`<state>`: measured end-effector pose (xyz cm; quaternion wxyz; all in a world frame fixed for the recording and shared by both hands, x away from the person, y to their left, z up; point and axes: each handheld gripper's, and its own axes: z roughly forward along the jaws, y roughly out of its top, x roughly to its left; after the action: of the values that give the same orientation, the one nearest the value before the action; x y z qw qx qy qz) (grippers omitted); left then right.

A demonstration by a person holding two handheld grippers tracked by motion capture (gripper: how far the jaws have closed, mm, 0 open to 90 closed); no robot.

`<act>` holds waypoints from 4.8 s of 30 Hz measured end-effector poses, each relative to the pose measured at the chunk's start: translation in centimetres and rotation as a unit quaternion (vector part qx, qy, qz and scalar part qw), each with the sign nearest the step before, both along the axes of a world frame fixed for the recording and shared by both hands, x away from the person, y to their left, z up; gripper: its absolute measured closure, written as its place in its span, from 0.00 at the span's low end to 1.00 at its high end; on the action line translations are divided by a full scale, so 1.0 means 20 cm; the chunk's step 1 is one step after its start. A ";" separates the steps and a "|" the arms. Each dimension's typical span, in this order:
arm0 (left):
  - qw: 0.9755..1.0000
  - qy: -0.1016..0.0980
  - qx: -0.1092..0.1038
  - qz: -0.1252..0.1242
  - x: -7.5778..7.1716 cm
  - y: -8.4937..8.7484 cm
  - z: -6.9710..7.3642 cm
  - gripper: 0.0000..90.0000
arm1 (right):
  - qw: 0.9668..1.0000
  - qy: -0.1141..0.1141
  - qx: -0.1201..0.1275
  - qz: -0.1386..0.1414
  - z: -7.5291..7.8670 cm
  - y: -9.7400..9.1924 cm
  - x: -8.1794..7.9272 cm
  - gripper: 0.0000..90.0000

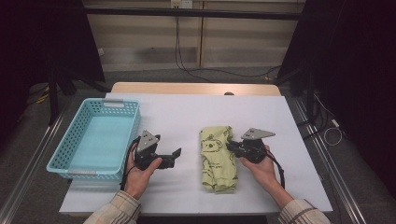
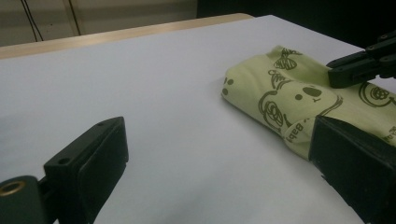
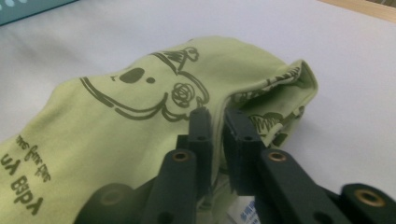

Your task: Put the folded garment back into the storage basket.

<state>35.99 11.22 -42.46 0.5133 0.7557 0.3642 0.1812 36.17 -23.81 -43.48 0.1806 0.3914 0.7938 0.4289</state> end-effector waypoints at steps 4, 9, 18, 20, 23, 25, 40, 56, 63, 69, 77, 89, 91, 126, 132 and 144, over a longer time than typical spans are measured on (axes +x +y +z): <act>1.000 -0.004 0.004 -0.002 0.00 -0.01 0.00 0.06 | 1.000 0.000 -0.001 -0.004 -0.01 -0.02 -0.01 0.97; 1.000 -0.007 0.009 -0.003 0.00 0.00 0.00 0.06 | 1.000 0.002 -0.003 -0.009 -0.01 -0.03 -0.02 0.98; 1.000 -0.007 0.017 0.003 0.01 0.00 -0.01 0.06 | 1.000 0.001 -0.001 -0.021 -0.01 -0.06 -0.02 0.87; 1.000 -0.006 0.011 0.002 0.01 -0.01 -0.01 0.06 | 1.000 -0.001 0.003 -0.026 0.00 -0.08 -0.02 0.79; 1.000 -0.005 0.009 0.000 0.01 -0.01 -0.01 0.06 | 1.000 -0.008 0.013 -0.022 0.02 -0.10 -0.05 0.70; 1.000 -0.001 0.011 0.000 0.01 -0.01 -0.01 0.06 | 1.000 -0.020 0.021 0.000 0.05 -0.11 -0.07 0.67; 1.000 -0.002 0.018 -0.002 0.01 -0.01 -0.01 0.06 | 0.991 0.010 0.018 0.134 0.08 -0.05 -0.25 0.42; 1.000 -0.003 0.028 -0.003 0.01 -0.03 -0.02 0.06 | 0.972 0.045 -0.049 0.225 -0.01 0.01 -0.39 0.39; 1.000 -0.004 0.028 -0.006 0.01 -0.03 -0.02 0.06 | 0.967 0.044 -0.077 0.238 -0.07 0.04 -0.38 0.34; 1.000 -0.002 0.026 -0.003 0.01 -0.03 -0.02 0.06 | 0.967 0.008 -0.084 0.242 -0.10 0.02 -0.38 0.48; 0.999 -0.004 0.034 -0.002 0.01 -0.04 -0.02 0.05 | 0.968 0.001 -0.093 0.234 -0.09 0.01 -0.36 0.72; 1.000 0.012 0.009 -0.023 0.10 -0.09 0.00 0.08 | 0.970 0.017 -0.091 0.226 -0.06 0.01 -0.37 0.88; 0.999 0.018 0.005 -0.027 0.13 -0.11 0.00 0.08 | 0.970 0.019 -0.088 0.227 -0.06 0.01 -0.37 0.88; 0.993 0.096 0.028 -0.057 0.53 -0.54 -0.09 0.33 | 0.972 0.010 -0.069 0.223 -0.08 0.00 -0.37 0.87; 0.990 0.114 0.043 -0.069 0.55 -0.56 -0.14 0.36 | 0.972 0.010 -0.070 0.224 -0.08 0.00 -0.37 0.87; 0.984 0.157 0.047 -0.073 0.55 -0.60 -0.17 0.47 | 0.972 0.006 -0.073 0.225 -0.08 0.00 -0.38 0.87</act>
<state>46.93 -0.86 -45.93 0.4253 0.8225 0.3754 0.0397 28.66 -23.80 -45.15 0.1030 0.1915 0.8919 0.3966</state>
